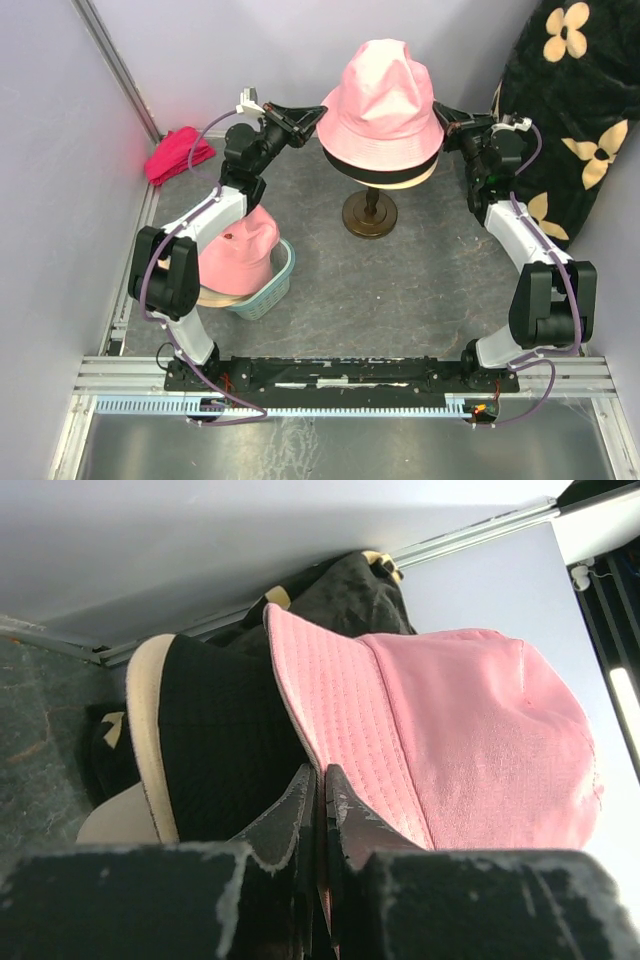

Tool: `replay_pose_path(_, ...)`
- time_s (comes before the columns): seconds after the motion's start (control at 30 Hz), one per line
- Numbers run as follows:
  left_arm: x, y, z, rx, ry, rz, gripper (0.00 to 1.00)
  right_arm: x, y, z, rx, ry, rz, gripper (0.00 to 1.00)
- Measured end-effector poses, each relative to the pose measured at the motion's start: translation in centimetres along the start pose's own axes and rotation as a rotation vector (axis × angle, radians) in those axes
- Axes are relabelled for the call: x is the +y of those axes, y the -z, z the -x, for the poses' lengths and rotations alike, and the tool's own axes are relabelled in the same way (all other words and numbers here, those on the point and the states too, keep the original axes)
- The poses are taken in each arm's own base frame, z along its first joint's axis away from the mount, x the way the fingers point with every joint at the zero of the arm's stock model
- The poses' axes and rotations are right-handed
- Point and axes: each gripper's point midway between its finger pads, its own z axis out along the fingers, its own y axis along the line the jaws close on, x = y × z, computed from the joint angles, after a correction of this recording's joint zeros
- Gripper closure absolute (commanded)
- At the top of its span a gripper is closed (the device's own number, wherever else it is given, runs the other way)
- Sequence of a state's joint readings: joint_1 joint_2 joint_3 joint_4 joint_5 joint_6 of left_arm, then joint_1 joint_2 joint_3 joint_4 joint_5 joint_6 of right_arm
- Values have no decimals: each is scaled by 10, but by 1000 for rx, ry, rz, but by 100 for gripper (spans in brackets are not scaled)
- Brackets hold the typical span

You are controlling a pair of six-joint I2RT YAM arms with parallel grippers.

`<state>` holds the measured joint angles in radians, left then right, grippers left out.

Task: Stack the hats
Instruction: Stack the hat on the hat.

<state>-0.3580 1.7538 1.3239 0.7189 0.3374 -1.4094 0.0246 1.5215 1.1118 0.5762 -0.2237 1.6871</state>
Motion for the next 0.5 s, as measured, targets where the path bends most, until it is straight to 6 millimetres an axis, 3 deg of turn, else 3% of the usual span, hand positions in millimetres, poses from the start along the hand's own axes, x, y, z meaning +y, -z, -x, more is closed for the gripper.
replay_pose_path(0.17,11,3,-4,-5,11,21,97,-16,3,-1,2,-6,-32,99)
replay_pose_path(0.5,29,8,-11,-4,28,57,97,-18,7,-3,4,24,-35,99)
